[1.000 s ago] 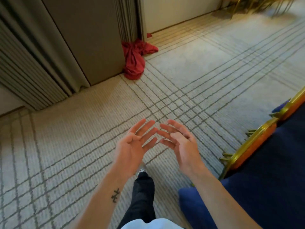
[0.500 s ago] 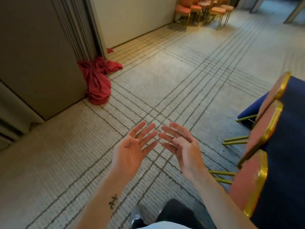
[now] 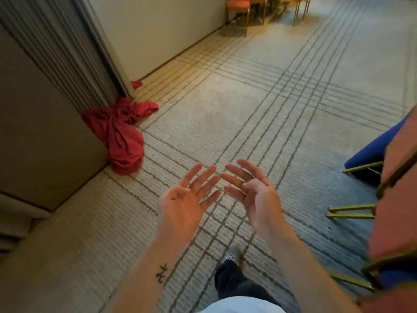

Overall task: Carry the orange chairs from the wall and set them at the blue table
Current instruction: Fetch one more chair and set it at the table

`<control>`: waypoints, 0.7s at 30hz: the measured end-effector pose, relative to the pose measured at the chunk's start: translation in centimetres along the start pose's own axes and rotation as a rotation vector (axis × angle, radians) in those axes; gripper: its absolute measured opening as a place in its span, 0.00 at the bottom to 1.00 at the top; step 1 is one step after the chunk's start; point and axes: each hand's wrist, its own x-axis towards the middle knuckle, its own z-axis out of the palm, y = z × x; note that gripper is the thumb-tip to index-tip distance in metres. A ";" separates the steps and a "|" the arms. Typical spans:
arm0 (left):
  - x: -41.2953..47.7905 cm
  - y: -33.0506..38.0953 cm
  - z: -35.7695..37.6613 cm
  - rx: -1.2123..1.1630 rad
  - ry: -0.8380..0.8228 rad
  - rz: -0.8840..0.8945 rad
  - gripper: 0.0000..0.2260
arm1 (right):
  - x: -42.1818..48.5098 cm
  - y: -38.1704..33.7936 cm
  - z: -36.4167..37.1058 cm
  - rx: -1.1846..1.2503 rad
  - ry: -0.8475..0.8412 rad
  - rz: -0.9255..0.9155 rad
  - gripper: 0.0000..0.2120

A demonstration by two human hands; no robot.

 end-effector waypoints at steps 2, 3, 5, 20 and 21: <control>4.0 1.2 1.7 -0.020 -0.028 -0.005 0.29 | 4.0 -2.2 0.5 0.034 -0.018 -0.019 0.23; 6.1 1.7 2.5 -0.028 -0.045 -0.002 0.29 | 6.0 -3.4 0.7 0.054 -0.039 -0.030 0.23; 9.9 2.6 4.4 -0.032 -0.065 -0.001 0.29 | 9.7 -5.4 0.9 0.087 -0.064 -0.037 0.24; 39.3 13.2 6.8 -0.035 -0.069 -0.035 0.30 | 38.1 -10.9 5.8 0.005 0.028 -0.002 0.26; 41.7 14.4 6.9 -0.038 -0.074 -0.036 0.30 | 40.5 -11.4 6.8 -0.009 0.041 -0.002 0.26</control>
